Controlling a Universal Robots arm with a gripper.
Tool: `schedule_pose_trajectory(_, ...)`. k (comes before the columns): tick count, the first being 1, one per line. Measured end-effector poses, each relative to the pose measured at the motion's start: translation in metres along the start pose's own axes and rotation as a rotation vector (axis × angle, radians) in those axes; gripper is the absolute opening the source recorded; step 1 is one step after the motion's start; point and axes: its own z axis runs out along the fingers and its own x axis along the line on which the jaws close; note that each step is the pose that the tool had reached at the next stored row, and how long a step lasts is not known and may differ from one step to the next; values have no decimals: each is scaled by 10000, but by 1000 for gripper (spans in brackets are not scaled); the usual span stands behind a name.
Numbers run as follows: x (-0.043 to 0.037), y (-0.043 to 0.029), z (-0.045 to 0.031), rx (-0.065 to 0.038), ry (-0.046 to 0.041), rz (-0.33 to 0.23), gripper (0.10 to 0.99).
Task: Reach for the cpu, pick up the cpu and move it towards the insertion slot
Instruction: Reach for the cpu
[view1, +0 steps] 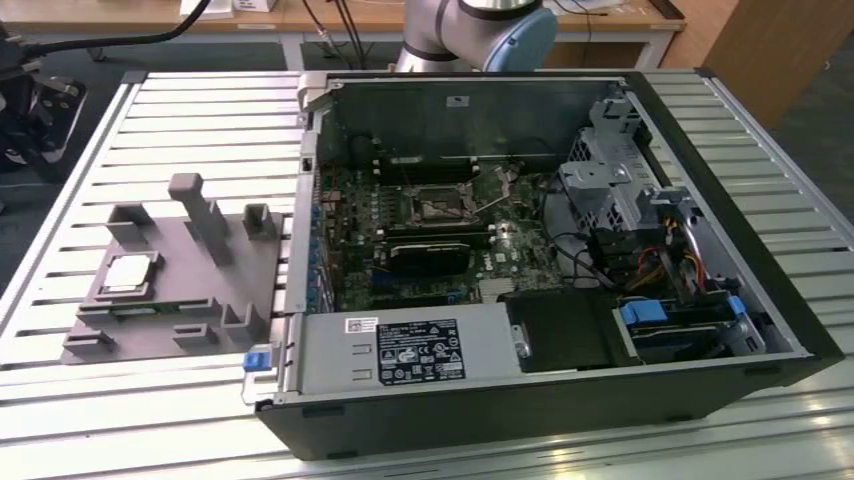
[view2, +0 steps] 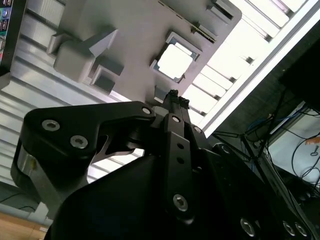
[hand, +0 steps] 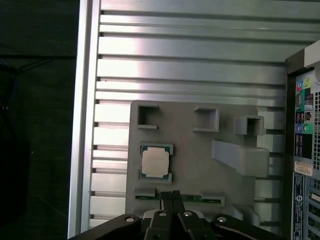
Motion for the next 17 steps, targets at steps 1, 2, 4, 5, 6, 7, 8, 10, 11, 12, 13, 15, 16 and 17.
schedule_pose_trajectory(1,2,-1,13,-2,0,0,106)
schedule_pose_trajectory(2,4,-3,26,-15,0,0,106)
schedule_pose_trajectory(4,6,-12,51,-48,-1,1,114)
schedule_pose_trajectory(5,7,-17,66,-63,-2,0,165)
schedule_pose_trajectory(6,7,-22,80,-73,-2,0,165)
schedule_pose_trajectory(7,7,-28,96,-80,-2,0,231)
schedule_pose_trajectory(8,9,-31,113,-82,-2,1,290)
schedule_pose_trajectory(10,15,-36,149,-83,-1,1,349)
schedule_pose_trajectory(11,18,-38,167,-83,-2,0,408)
schedule_pose_trajectory(12,20,-39,187,-84,-3,-2,408)
schedule_pose_trajectory(13,22,-39,204,-83,-2,-1,467)
schedule_pose_trajectory(15,25,-40,240,-83,-2,0,525)
schedule_pose_trajectory(16,26,-41,258,-83,-1,0,580)
schedule_pose_trajectory(17,26,-42,276,-83,-2,0,580)
